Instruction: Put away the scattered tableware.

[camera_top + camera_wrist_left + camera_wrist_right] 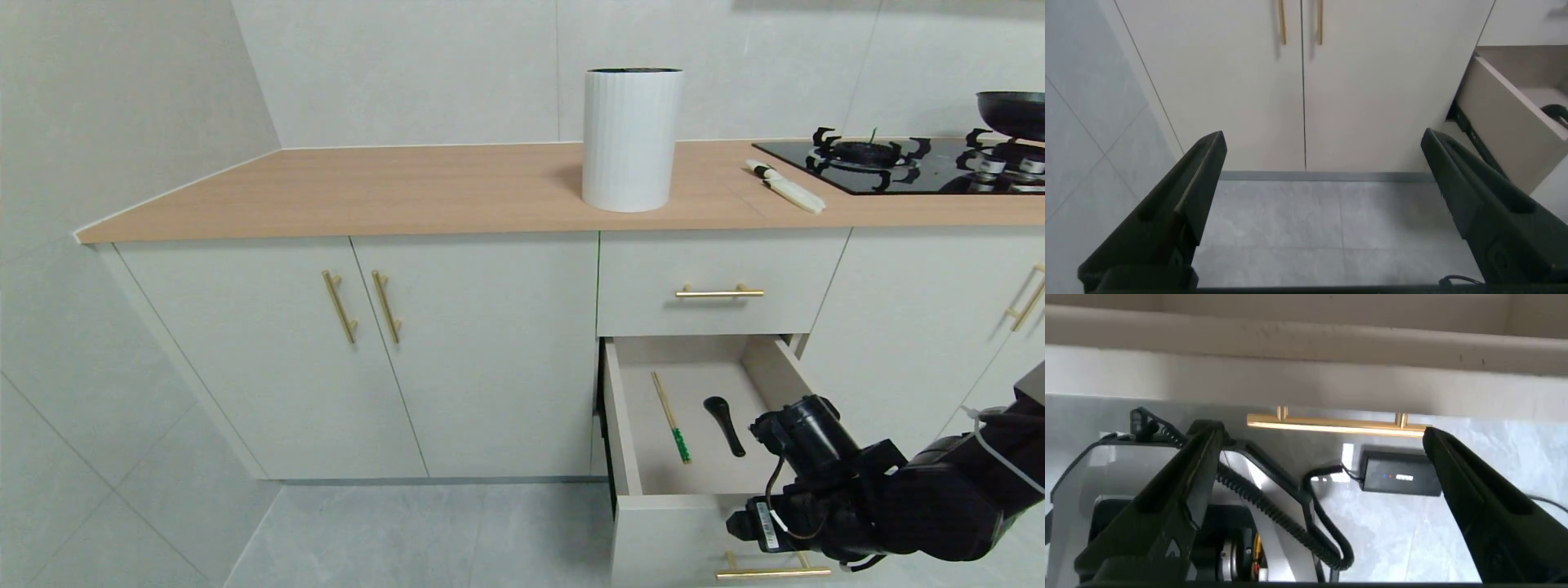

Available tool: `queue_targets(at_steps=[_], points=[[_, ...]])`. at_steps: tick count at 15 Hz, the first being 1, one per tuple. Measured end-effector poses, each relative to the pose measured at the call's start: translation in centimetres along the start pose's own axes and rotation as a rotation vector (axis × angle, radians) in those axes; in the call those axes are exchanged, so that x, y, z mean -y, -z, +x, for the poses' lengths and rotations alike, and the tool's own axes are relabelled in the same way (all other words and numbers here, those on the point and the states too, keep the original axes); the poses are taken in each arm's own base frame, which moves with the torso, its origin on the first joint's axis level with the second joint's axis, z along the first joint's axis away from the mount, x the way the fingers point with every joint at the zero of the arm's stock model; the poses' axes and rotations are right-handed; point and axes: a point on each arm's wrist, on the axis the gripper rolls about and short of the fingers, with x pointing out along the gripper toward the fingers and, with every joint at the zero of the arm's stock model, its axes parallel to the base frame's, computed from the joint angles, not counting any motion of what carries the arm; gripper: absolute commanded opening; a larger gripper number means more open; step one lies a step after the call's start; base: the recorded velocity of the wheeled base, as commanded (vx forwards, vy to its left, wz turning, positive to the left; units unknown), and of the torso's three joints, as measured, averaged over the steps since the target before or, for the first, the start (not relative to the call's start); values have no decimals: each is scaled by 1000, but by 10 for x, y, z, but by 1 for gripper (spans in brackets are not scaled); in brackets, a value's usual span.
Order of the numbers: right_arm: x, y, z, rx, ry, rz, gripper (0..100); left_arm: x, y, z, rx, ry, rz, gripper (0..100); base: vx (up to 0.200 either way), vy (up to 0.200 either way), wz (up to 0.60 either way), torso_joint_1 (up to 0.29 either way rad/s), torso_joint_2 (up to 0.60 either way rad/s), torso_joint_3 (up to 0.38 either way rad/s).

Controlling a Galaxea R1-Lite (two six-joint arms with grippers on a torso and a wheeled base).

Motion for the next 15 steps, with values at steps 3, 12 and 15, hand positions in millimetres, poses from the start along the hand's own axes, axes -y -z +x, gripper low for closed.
queue_targets(at_steps=[3, 12, 15], points=[[6, -9, 6, 46, 5, 38, 100, 0, 0, 0, 0, 0, 0, 100, 0, 0, 0, 0, 0, 0], [13, -30, 28, 125, 19, 50, 100, 0, 0, 0, 0, 0, 0, 100, 0, 0, 0, 0, 0, 0], [13, -44, 32, 164, 23, 38, 100, 0, 0, 0, 0, 0, 0, 100, 0, 0, 0, 0, 0, 0]])
